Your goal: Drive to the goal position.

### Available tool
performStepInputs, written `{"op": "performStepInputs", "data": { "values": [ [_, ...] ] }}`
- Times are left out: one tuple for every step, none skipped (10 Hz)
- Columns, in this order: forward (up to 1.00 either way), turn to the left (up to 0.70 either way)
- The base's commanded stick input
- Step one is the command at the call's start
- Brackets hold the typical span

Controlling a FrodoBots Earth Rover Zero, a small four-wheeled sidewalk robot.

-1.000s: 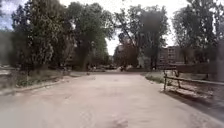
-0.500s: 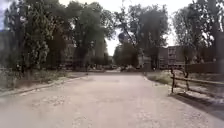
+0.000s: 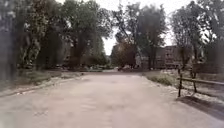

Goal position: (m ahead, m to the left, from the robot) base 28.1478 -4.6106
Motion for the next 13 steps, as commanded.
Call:
{"op": "performStepInputs", "data": {
  "values": [
    [0.85,0.00],
    [0.85,0.00],
    [0.85,0.00],
    [0.85,0.00],
    [0.85,0.00],
    [0.85,0.00],
    [0.85,0.00],
    [0.85,0.00],
    [0.85,0.00],
    [0.85,0.00],
    [0.85,0.00],
    [0.85,0.00],
    [0.85,0.00]
  ]
}}
